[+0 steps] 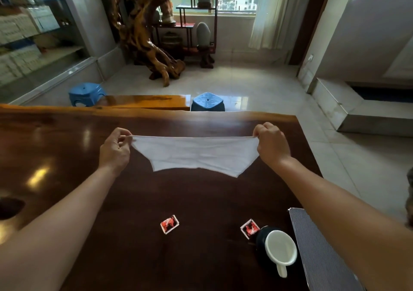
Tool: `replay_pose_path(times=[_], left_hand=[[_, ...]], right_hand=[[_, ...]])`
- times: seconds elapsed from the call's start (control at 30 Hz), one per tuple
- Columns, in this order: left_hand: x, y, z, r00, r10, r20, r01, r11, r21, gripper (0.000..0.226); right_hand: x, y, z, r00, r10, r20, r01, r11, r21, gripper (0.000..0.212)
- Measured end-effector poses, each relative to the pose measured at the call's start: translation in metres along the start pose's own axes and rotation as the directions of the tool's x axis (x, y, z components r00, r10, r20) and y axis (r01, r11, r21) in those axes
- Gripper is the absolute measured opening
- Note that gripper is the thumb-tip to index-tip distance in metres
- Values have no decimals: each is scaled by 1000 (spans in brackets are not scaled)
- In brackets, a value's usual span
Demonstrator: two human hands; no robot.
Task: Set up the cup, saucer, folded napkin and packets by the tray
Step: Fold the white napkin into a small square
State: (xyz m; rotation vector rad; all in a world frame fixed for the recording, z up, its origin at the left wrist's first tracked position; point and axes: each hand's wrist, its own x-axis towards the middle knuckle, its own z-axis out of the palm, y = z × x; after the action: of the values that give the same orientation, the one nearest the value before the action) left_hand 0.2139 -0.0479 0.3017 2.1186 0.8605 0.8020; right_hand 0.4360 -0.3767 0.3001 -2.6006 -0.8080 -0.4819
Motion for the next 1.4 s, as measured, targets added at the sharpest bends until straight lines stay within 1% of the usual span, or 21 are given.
replay_pose_path(times=[0.07, 0.13, 0.27, 0.4, 0.53, 0.63, 0.73, 0.8, 1.03, 1.1, 1.17, 1.27, 1.33, 1.4], left_hand=[[-25, -18, -1, 999, -30, 11, 30, 1000, 1, 5], [-50, -40, -1, 996, -70, 52, 68, 997, 30, 8], [-103, -81, -1, 972, -174, 156, 155, 980, 128, 11], [-157, -114, 5, 916, -317, 246, 266, 939, 220, 11], [-193, -136, 15, 862, -394, 319, 287, 898, 334, 11], [-202, -148, 24, 820, -451, 353, 307, 867, 393, 12], [-196, -157, 36, 796, -490, 355, 341, 848, 407, 9], [-184, -159, 45, 791, -512, 334, 371, 836, 404, 8], [-125, -173, 78, 770, -596, 227, 508, 789, 345, 9], [-108, -176, 88, 769, -602, 217, 522, 786, 330, 10], [-92, -181, 99, 765, -608, 215, 529, 782, 330, 10], [-68, -194, 114, 752, -632, 189, 553, 760, 342, 8], [-55, -202, 124, 742, -648, 170, 571, 745, 345, 8], [-42, -209, 135, 731, -664, 160, 586, 730, 351, 9]], right_hand=[[-25, 2, 9, 998, 10, 63, -8, 1000, -24, 29], [-53, 7, 20, 989, 23, 143, -21, 1000, -15, 29], [-113, 12, 44, 944, 54, 327, -53, 999, -13, 29], [-167, 17, 66, 873, 75, 483, -56, 997, -54, 32], [-198, 24, 79, 795, 108, 596, -88, 994, -63, 27], [-208, 30, 88, 747, 130, 652, -106, 991, -76, 29], [-204, 35, 102, 717, 143, 682, -125, 989, -77, 30], [-194, 38, 114, 711, 162, 684, -153, 985, -75, 28], [-127, 41, 160, 730, 208, 650, -202, 976, -86, 16], [-107, 41, 174, 741, 217, 636, -216, 973, -81, 13], [-88, 41, 190, 746, 244, 620, -266, 962, -59, 11], [-65, 44, 216, 733, 291, 614, -355, 935, -19, 9], [-53, 51, 234, 715, 326, 618, -411, 911, -5, 8], [-44, 58, 252, 682, 363, 635, -468, 884, -1, 7]])
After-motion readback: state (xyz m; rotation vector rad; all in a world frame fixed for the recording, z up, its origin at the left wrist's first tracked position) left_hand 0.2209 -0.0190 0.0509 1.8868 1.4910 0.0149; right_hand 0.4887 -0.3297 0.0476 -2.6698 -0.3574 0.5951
